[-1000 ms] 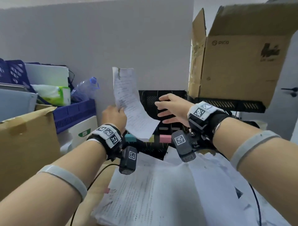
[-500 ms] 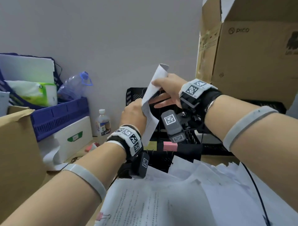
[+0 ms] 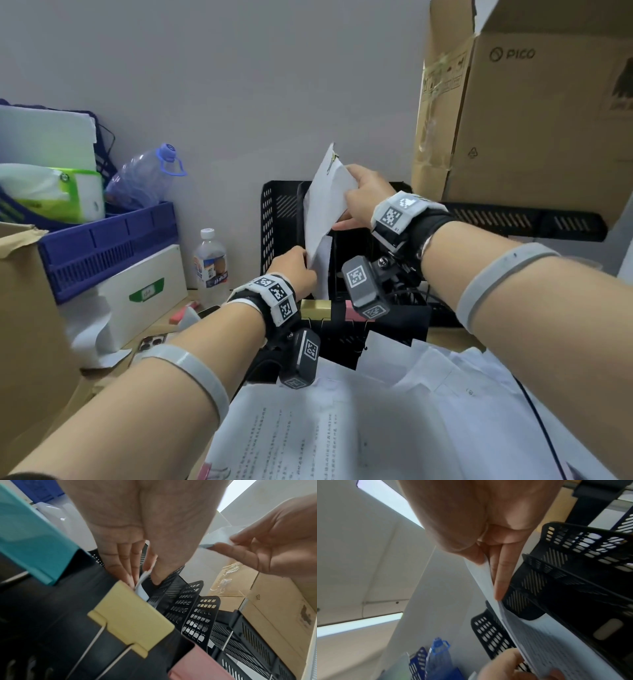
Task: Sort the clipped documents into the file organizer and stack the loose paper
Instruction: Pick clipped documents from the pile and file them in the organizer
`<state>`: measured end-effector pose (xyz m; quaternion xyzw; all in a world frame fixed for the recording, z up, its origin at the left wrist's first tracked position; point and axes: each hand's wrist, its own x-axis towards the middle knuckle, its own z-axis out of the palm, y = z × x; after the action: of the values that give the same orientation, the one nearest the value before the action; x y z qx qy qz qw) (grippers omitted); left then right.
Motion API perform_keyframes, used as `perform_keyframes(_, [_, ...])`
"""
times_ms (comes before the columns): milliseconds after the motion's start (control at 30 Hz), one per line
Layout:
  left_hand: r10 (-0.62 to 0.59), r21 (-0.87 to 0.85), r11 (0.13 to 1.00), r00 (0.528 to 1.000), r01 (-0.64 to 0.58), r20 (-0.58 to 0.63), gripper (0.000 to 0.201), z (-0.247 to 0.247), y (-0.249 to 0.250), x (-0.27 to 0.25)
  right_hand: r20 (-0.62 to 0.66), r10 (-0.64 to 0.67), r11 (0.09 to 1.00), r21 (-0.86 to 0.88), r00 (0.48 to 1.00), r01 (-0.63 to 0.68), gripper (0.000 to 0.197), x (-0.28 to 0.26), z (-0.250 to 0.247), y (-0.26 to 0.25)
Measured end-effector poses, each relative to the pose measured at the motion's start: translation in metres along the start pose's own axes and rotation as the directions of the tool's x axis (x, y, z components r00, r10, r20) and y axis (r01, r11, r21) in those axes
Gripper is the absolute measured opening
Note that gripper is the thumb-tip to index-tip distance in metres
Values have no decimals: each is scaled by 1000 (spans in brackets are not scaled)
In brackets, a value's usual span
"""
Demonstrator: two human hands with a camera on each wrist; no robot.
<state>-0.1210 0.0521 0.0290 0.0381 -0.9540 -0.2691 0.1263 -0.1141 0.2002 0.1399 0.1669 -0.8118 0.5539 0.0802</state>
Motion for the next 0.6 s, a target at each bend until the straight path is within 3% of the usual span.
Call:
perform_keyframes(100, [17,15,1000,1000,-17,14,10,2,-4,-3,78,68,995,-82,995,-62,41,0,11,13])
perform_keyframes(233, [15,-5,1000,1000,-15,4,38,-3,-5,-14,199,61,962,-271,978,-5,34,-9,22,19])
perform_keyframes(300, [28,2,1000,1000,-28,-3,40,-10,-9,-24,268,121,977,-201,956,-68,21,-21,26,19])
perform_keyframes(367, [53,-12,999,997,-53,-51,31,-17,-17,-37,319,202,977,-137,926,-166,21,-38,29,22])
perform_keyframes(467, [32,-60,997,993,-39,-113,25,-29,-32,-64,440,255,959,-228,861,-168,20,-70,31,37])
perform_keyframes(533, [-46,-26,999,998,48,50,32,-36,-42,-87,511,295,943,-292,807,-159,20,-96,37,52])
perform_keyframes(600, [-203,56,979,943,195,262,34,-41,-54,-112,552,336,917,-375,764,-132,21,-119,44,68])
